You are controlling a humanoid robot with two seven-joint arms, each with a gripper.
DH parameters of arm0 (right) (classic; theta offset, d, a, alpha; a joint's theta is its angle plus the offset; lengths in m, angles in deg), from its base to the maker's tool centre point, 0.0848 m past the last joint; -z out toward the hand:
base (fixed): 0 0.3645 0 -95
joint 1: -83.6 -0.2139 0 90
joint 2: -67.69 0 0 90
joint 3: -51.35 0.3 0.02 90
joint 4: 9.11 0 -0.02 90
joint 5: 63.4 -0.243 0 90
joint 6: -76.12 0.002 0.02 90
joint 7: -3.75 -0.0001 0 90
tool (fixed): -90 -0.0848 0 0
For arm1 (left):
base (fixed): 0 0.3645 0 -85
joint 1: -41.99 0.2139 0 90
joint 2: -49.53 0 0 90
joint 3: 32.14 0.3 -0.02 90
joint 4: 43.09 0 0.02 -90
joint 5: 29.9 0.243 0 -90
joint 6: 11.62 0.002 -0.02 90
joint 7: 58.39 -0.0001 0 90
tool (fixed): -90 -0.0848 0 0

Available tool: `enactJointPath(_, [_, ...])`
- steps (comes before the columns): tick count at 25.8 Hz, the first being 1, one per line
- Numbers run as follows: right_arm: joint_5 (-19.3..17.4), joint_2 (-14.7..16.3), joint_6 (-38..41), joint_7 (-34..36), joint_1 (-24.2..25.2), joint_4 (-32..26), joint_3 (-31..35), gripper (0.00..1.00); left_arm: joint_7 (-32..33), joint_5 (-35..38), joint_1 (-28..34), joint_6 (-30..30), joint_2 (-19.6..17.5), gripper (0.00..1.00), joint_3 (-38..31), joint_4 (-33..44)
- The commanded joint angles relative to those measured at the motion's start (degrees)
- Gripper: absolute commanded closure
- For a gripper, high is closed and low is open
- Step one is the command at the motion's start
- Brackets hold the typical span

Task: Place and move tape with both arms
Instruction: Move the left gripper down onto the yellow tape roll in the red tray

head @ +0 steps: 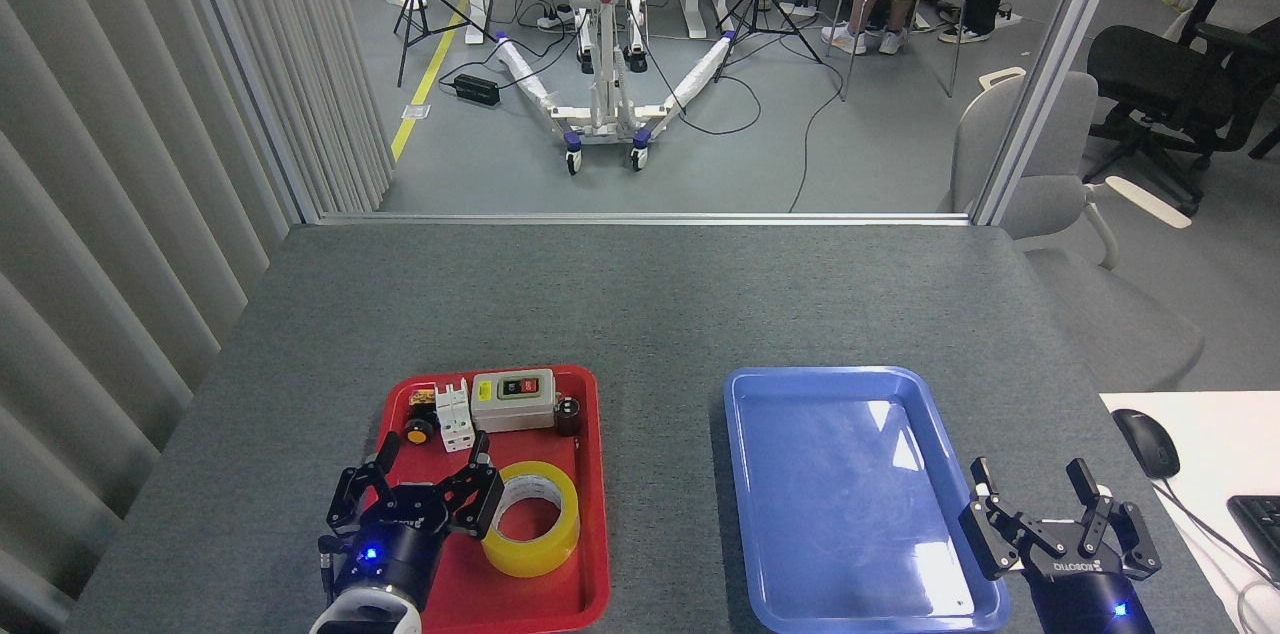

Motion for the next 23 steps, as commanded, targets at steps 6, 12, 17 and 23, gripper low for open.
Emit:
enactJointPath(6, [0.20,-0.31,1.66,-0.24,-0.33,-2.60,0.66,0.00,-0.53,0.02,0.15,0.32,0.02,0.00,-0.07,0.38])
enactJointPath(12, [0.29,0.30,1.83,-0.59,0.28,-2.42,0.92,0.00,-0.53,0.02,0.68,0.32,0.02,0.00,-0.34,0.47])
enactJointPath(17, [0.37,0.39,1.57,-0.59,0.81,-2.25,1.36,0.00,-0.44,-0.07,0.86,-0.29,-0.50,0.00,-0.25,0.47])
enactJointPath(23, [0.37,2.23,0.78,-0.68,0.02,-2.25,1.71,0.00,-0.35,0.02,0.94,-0.38,-0.42,0.00,-0.25,2.23])
